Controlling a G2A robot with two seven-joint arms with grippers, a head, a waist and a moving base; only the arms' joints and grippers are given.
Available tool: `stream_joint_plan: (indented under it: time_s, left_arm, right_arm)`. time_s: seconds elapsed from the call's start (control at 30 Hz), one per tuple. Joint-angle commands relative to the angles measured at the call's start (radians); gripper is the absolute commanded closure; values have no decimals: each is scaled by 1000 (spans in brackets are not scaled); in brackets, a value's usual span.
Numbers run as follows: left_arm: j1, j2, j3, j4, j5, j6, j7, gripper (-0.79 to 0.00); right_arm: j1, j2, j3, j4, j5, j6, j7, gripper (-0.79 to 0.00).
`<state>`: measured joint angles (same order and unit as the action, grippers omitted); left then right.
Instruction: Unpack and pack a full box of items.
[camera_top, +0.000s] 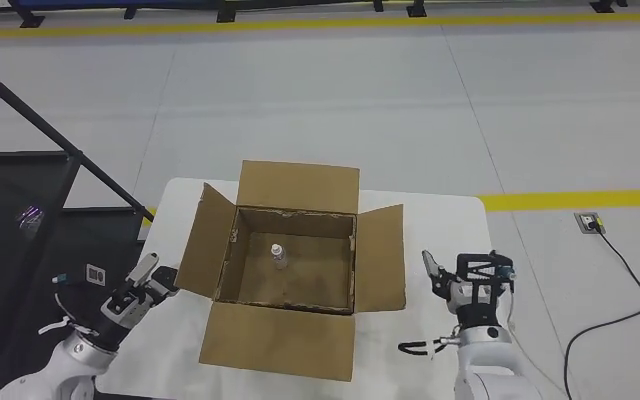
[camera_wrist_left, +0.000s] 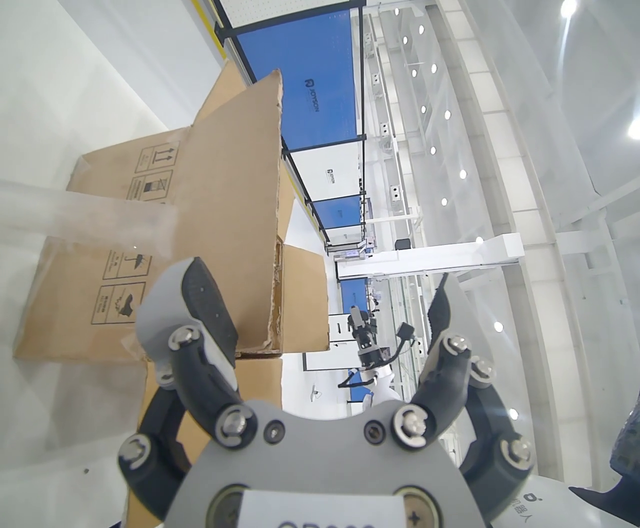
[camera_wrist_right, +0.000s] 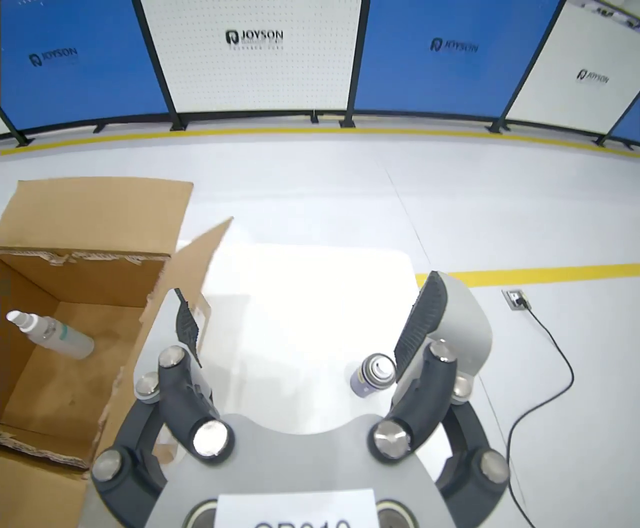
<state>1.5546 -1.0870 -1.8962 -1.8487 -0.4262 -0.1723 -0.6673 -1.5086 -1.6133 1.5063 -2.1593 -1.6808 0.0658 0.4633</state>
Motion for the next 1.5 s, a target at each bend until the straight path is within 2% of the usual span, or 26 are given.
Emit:
stream_joint_plan:
  time_s: [0.0,0.13,0.3,0.5,0.73,0.77,0.83,0.93,1.0,1.07,1.17,1.3,1.47]
  left_arm:
    - [0,0,-6,3,-2,1,4,-785]
    - [2,1,-11,4,-5,1,10,-785]
    - [10,1,-18,3,-5,-2,21,-785]
    - [29,-1,-33,0,-15,-11,43,-785]
    - [42,-2,-31,-11,-15,-12,57,-785]
    - [44,-2,-30,-13,-15,-12,58,-785]
    - [47,-3,-27,-18,-11,-12,62,-785]
    - [49,-4,-24,-20,-11,-13,68,-785]
    - [51,-4,-21,-22,-9,-14,71,-785]
    - [52,-4,-21,-24,-9,-14,73,-785]
    - [57,-5,-23,-27,-11,-18,75,-785]
    - [66,-6,-29,-31,-15,-23,78,-785]
    - [75,-7,-35,-35,-21,-28,78,-785]
  right_arm:
    - [26,5,38,37,16,-29,74,-785]
    - [91,12,85,116,44,-61,198,-785]
    - [194,19,137,249,54,-25,293,-785]
    - [282,29,180,382,125,-51,375,-785]
    - [343,41,207,470,174,-55,435,-785]
    - [346,41,209,473,178,-51,438,-619]
    - [350,44,215,482,197,-47,446,-363]
    - [354,49,222,490,212,-52,465,-212]
    - [356,52,226,496,222,-49,470,-154]
    - [357,54,227,502,226,-45,467,-135]
    - [358,57,227,504,229,-29,443,0]
    - [336,59,206,451,215,-6,404,0]
    - [291,57,150,294,154,73,326,0]
